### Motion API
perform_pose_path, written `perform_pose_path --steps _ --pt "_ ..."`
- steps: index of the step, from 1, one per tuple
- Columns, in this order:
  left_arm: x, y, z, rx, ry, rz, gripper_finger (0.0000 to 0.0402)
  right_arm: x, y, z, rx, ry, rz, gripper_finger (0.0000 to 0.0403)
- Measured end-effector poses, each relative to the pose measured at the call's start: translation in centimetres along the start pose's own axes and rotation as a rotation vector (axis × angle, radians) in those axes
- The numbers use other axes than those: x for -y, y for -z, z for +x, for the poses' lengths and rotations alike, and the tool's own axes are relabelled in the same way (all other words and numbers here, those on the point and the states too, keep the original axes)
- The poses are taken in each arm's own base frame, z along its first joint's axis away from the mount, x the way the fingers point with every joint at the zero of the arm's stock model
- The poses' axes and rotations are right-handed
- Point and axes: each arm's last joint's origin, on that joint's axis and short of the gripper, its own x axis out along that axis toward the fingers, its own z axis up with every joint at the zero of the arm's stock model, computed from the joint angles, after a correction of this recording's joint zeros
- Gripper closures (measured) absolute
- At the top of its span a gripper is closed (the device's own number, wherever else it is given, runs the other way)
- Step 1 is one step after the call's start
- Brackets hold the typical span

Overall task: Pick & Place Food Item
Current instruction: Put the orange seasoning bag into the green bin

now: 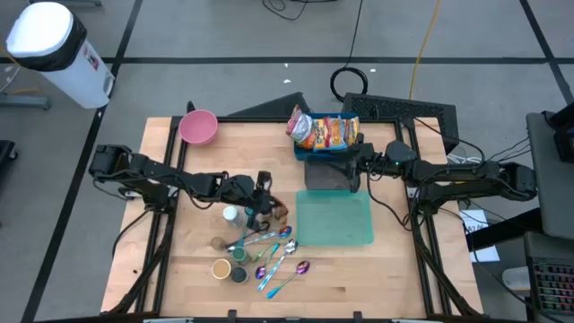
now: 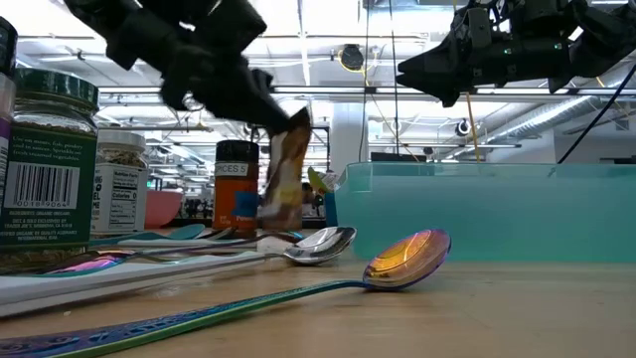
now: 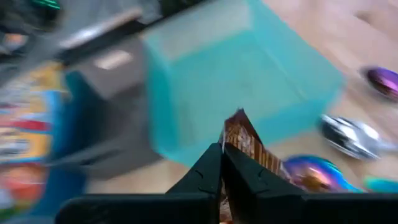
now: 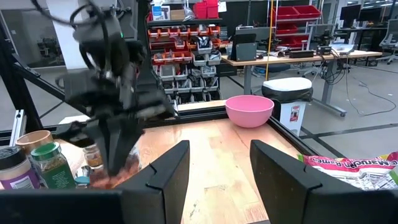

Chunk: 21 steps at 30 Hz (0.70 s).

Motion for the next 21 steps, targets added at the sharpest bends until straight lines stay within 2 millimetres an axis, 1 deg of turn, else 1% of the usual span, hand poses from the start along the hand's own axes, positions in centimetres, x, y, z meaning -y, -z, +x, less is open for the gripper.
perform_pose_path --steps 3,7,11,14,17,19,21 --pt "-1.4 -1.4 -0.8 0.025 -0.093 -0.008 0.0395 0.0 0.0 0.0 0.0 0.0 0.0 0.0243" --pt "-4.1 -3.8 -1.5 0.042 -0.229 -0.07 0.0394 0.0 0.0 0.0 0.0 0.0 0.0 0.0243" --pt "-6.6 -6.2 -1.7 0.056 -0.285 -0.061 0.0398 0.1 0.0 0.0 0.002 0.024 0.0 0.0243" --pt "-7.9 -7.3 -0.9 0.042 -0.277 -0.017 0.0396 0.2 0.0 0.0 0.003 0.051 0.0 0.0243" --pt "-8.8 -7.8 0.2 0.026 -0.238 0.014 0.0398 0.2 0.0 0.0 0.004 0.053 0.0 0.0243" --pt "-9.2 -7.8 1.1 0.024 -0.204 0.012 0.0396 0.2 0.0 0.0 0.004 0.051 0.0 0.0243" --pt "-9.2 -7.5 2.0 0.022 -0.153 0.012 0.0397 0.2 0.0 0.0 0.004 0.05 0.0 0.0243"
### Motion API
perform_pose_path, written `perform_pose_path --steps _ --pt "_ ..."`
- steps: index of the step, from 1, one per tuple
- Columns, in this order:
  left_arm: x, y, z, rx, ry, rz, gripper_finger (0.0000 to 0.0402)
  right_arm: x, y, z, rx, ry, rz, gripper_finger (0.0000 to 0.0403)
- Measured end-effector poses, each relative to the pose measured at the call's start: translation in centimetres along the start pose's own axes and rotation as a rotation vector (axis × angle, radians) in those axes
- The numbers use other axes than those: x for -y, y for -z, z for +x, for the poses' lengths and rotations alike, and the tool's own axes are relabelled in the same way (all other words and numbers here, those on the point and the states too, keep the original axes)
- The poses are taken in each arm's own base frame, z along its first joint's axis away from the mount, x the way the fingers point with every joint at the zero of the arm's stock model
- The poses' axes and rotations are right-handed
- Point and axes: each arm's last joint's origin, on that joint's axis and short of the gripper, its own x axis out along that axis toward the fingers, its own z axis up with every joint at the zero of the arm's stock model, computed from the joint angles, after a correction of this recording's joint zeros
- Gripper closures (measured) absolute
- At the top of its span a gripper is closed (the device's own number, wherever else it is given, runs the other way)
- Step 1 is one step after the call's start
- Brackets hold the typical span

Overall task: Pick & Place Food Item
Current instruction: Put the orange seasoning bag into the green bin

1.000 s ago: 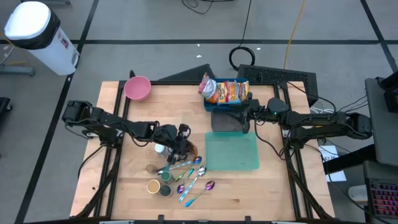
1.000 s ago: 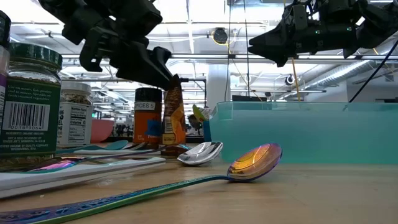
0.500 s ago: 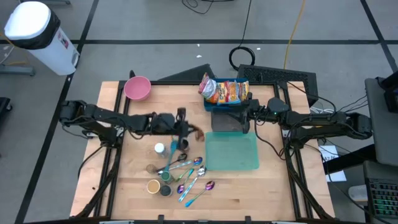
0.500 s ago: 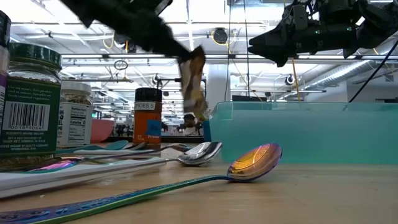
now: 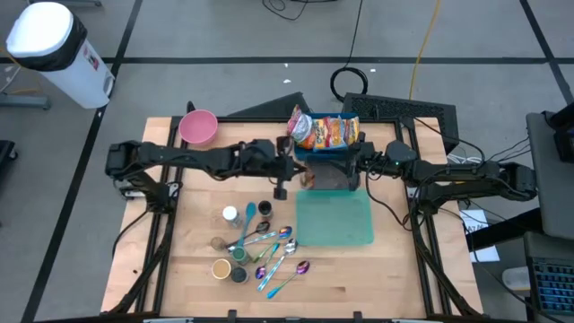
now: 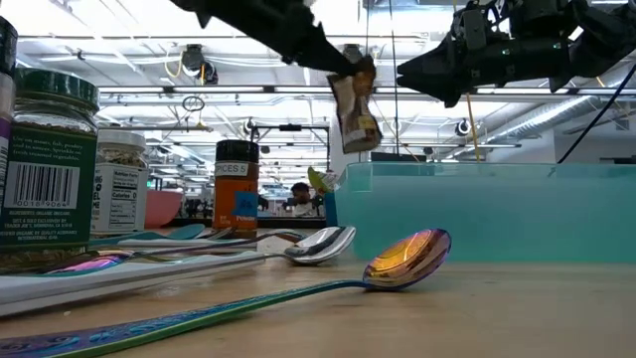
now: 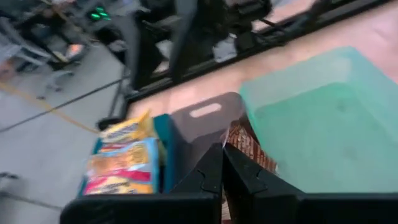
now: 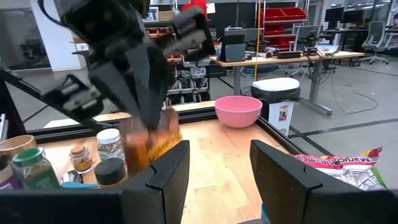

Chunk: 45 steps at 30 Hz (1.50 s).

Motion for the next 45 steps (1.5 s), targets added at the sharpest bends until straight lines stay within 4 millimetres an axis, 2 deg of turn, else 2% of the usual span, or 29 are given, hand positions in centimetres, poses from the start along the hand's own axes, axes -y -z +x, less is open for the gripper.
perform_pose_path --steps 14,23,30,35,45 --pt "4.4 1.1 2.9 0.062 0.313 0.338 0.0396 0.0 0.1 0.0 -0.007 0.0 -0.018 0.0243" --pt "6.0 4.0 5.4 -0.018 0.395 0.486 0.0397 0.0 0.1 0.0 -0.007 0.0 -0.018 0.0243" --pt "6.2 4.5 5.9 -0.047 0.38 0.496 0.0384 0.0 0.1 0.0 -0.008 -0.001 -0.018 0.0243" --pt "6.2 4.5 5.8 -0.068 0.369 0.425 0.0381 0.0 0.1 0.0 -0.008 -0.001 -0.018 0.0243" --pt "6.9 4.2 5.8 -0.167 0.232 0.452 0.0378 0.0 0.2 0.0 -0.023 0.0 -0.017 0.0243"
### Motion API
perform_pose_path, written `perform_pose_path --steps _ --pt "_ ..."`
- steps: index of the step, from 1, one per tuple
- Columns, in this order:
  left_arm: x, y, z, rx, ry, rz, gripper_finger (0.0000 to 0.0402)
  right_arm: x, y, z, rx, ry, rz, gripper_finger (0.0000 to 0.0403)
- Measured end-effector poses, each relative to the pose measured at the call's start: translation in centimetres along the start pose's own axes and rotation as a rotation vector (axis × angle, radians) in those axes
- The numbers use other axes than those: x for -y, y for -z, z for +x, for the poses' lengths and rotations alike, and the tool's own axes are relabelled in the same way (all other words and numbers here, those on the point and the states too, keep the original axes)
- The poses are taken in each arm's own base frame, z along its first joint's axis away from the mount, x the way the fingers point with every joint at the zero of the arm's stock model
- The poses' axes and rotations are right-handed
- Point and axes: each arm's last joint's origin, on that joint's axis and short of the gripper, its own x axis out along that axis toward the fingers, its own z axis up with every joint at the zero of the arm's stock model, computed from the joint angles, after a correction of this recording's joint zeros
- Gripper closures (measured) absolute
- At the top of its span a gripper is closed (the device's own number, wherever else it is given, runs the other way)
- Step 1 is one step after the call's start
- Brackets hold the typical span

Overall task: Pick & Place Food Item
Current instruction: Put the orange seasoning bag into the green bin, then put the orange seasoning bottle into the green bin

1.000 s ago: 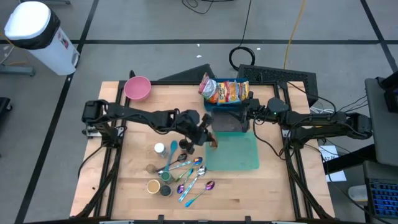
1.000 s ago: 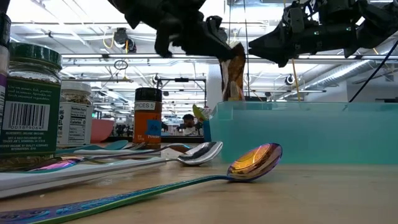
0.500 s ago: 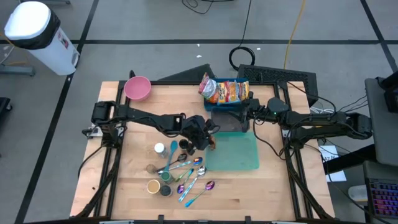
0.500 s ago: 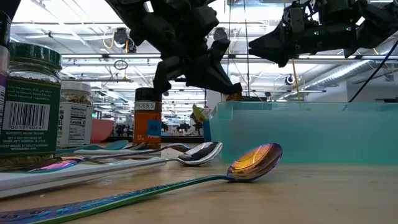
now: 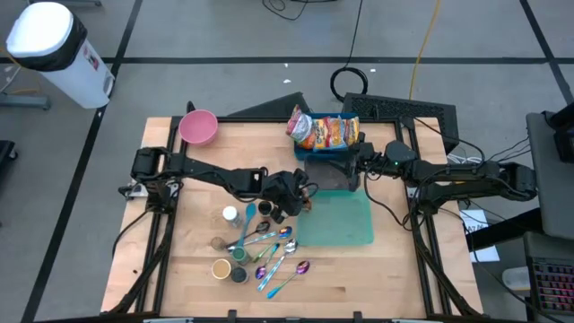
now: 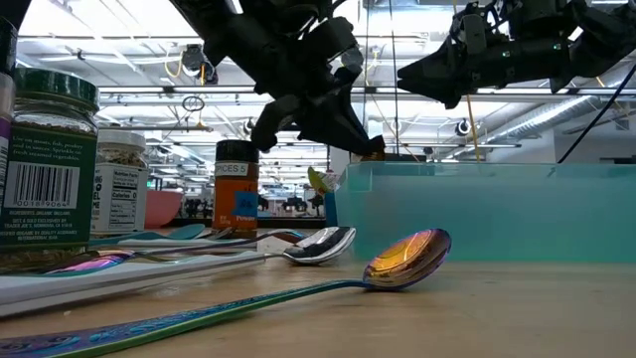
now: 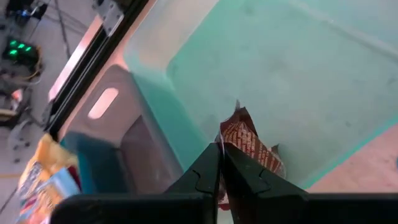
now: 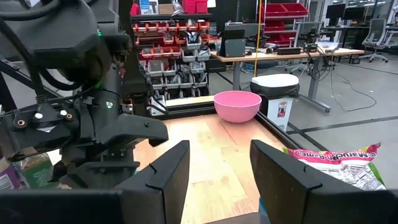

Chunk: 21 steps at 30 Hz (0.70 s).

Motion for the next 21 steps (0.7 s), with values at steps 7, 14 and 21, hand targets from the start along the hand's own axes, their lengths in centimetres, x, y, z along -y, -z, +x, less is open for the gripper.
perform_pose_path --steps 7,14,21 --pt "0.4 -0.3 0.0 -0.043 -0.033 -0.059 0.0306 0.0 0.0 0.0 0.0 0.0 0.0 0.0243" --pt "0.2 -0.3 -0.7 -0.133 -0.111 -0.134 0.0201 0.0 0.0 0.0 -0.001 0.0 0.0 0.0243" --pt "-0.8 -1.7 -4.4 -0.064 -0.104 -0.238 0.0141 0.0 0.0 0.0 -0.003 0.0 -0.003 0.0243"
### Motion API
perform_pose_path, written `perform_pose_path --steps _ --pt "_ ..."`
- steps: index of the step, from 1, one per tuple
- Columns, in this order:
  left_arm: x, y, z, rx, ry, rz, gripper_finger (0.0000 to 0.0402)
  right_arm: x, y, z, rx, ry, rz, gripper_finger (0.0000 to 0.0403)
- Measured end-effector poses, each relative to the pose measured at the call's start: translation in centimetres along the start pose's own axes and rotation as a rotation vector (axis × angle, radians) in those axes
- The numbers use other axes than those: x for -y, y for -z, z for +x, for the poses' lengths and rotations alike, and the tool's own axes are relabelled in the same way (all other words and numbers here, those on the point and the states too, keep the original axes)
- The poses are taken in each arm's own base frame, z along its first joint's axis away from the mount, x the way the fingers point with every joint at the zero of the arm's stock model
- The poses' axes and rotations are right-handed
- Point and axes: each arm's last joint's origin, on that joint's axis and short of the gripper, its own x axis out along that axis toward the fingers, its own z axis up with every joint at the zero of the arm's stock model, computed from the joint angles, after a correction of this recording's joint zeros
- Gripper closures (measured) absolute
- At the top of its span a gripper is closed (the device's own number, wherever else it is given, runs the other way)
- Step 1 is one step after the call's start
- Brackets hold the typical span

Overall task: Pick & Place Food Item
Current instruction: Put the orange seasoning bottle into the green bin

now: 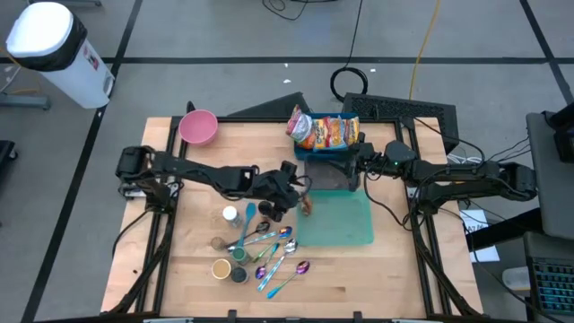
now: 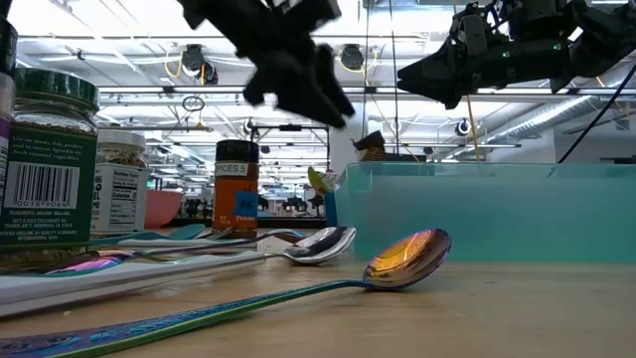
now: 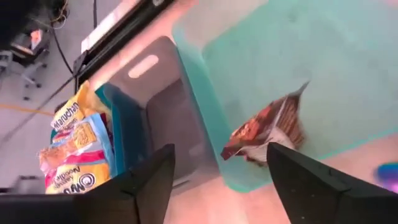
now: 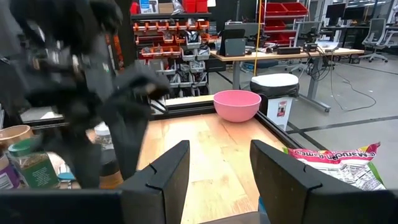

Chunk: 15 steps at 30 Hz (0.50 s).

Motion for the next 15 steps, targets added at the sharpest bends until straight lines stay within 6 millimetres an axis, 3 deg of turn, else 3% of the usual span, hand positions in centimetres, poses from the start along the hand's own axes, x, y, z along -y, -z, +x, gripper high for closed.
perform_pose_path --steps 8,15 --pt "0.2 1.2 -4.3 -0.152 0.199 -0.31 0.0127 0.0 0.0 0.0 0.002 -0.003 0.002 0.0243" --pt "1.9 3.4 -4.2 -0.361 0.299 -0.508 0.0126 0.0 0.0 0.0 0.003 -0.004 0.003 0.0243"
